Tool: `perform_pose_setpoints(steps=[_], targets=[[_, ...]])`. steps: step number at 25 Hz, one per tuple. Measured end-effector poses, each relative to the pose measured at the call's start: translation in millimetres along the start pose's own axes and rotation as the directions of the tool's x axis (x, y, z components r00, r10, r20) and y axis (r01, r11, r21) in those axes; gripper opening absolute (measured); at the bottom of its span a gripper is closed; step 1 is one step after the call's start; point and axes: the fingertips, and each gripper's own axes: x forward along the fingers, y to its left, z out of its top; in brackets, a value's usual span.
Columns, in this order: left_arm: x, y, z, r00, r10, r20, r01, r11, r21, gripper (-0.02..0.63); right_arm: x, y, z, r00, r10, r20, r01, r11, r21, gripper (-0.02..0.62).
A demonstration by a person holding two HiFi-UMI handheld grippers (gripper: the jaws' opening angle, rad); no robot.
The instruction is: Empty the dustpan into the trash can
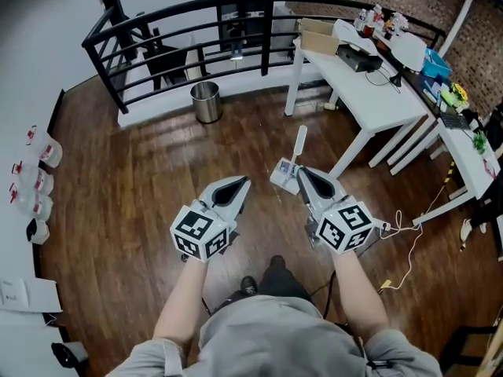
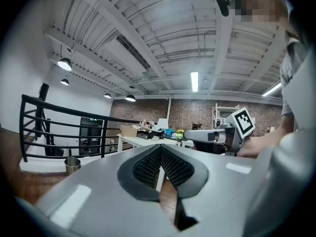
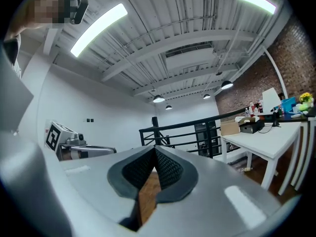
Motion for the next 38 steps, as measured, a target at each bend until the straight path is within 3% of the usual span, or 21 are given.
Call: perform_pose_setpoints(steps=[6,12,21,28,31,33,36,38], targets=[[47.8,80.5,-4.9,1.000,0.015,-0.025,-0.015,1.000,-0.019,0.006,91.5,-36.5,-7.8,1.000,0.014,-0.009,-0.013,1.000,0.016,0.000],[121.9,172.7,17.5,0.999,0.015,-0.038,-0.016,1.000,-0.008,0.006,208.4,-84.2,18.7,0.999,0.051,0.014,-0.051,0.999,-0.002,0.000],[217.4,257.2,58.7,0.999,-0.021,-0.040,0.022,0.999,0.026,0.006,314.4,-145.7,54.0,0.996,0.082,0.029,-0.082,0.997,-0.009,0.000],[294.4,302.2,67.3,0.985,-0.156,-0.068,0.159,0.986,0.039,0.006,352.4,-205.6,73.7,0.996,-0.048,0.074,0.048,0.999,-0.005,0.000],[337.9,314.0,70.5,0.961,-0.264,-0.077,0.268,0.963,0.041,0.006,367.4,-236.0,80.5,0.986,-0.139,0.088,0.140,0.990,-0.010,0.000],[366.2,313.0,70.5,0.929,-0.357,-0.096,0.361,0.932,0.034,0.006,371.8,-257.9,84.0,0.970,-0.226,0.088,0.227,0.974,-0.006,0.000],[402.6,308.2,70.4,0.865,-0.486,-0.123,0.491,0.871,0.007,0.006,371.5,-285.0,90.1,0.929,-0.360,0.091,0.360,0.933,0.011,0.000],[422.0,301.2,66.8,0.809,-0.569,-0.151,0.574,0.819,-0.013,0.006,366.9,-298.4,91.9,0.891,-0.444,0.095,0.443,0.896,0.028,0.000]])
